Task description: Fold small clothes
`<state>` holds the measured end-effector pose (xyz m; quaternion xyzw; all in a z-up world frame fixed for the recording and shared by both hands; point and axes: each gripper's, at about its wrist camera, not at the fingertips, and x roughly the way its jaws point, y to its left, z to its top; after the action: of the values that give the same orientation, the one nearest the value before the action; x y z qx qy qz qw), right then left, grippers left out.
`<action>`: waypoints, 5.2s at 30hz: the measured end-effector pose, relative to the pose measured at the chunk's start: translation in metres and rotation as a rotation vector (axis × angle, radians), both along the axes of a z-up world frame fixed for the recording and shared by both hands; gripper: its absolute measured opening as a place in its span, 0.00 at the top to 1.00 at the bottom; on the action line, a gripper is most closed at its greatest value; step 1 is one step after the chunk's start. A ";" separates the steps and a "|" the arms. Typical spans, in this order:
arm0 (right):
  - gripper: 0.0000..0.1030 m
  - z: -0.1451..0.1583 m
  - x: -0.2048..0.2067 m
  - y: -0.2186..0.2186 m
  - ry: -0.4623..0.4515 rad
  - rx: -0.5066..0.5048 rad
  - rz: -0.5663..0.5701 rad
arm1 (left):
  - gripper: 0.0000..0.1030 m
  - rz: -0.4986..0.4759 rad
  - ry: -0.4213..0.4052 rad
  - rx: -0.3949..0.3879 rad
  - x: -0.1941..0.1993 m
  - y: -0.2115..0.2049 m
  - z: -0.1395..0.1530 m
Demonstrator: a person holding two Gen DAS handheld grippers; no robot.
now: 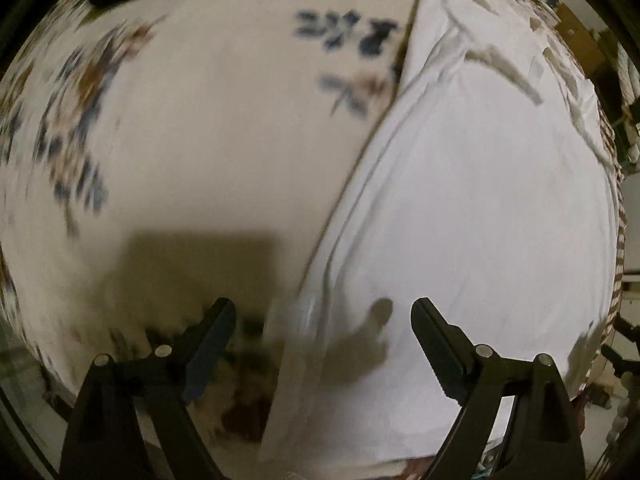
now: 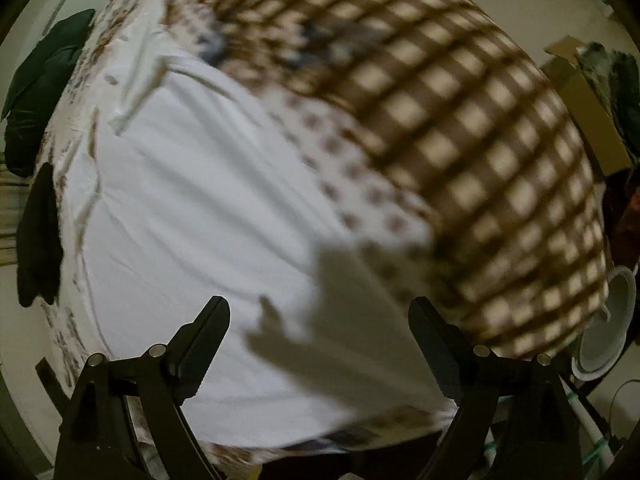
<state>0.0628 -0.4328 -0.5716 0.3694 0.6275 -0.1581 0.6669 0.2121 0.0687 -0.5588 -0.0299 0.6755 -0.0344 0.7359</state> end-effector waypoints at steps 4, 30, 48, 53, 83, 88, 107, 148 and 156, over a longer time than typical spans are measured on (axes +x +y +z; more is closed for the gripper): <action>0.10 -0.014 -0.052 -0.014 0.013 0.009 0.003 | 0.13 0.029 0.014 0.012 -0.036 0.001 -0.016; 0.96 0.006 -0.099 0.011 -0.202 0.222 0.018 | 0.97 0.144 -0.133 -0.175 -0.140 0.017 0.042; 0.96 0.134 0.008 -0.036 -0.424 0.296 -0.061 | 0.98 0.227 -0.345 -0.327 0.009 0.012 0.162; 0.96 0.148 0.086 -0.039 -0.457 0.245 -0.047 | 0.97 0.207 -0.391 -0.338 0.094 -0.005 0.166; 0.23 0.035 0.437 -0.111 -0.292 0.225 -0.064 | 0.57 0.124 -0.182 -0.243 0.395 -0.063 0.053; 0.16 0.058 0.385 -0.105 -0.315 0.139 -0.009 | 0.30 0.178 -0.228 -0.260 0.324 -0.030 0.078; 0.90 -0.037 0.207 -0.038 -0.302 0.426 -0.380 | 0.81 0.610 -0.025 -0.504 0.167 -0.023 -0.013; 0.91 0.026 0.168 -0.026 -0.331 0.280 -0.342 | 0.94 0.516 -0.136 -0.408 0.119 -0.015 0.034; 0.66 -0.016 0.121 -0.021 -0.097 0.323 -0.243 | 0.70 0.506 0.029 -0.340 0.082 0.007 0.004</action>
<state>0.1836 -0.4540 -0.5878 0.5517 0.5627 -0.1170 0.6044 0.2946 0.0754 -0.5544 -0.3205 0.6416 0.0378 0.6959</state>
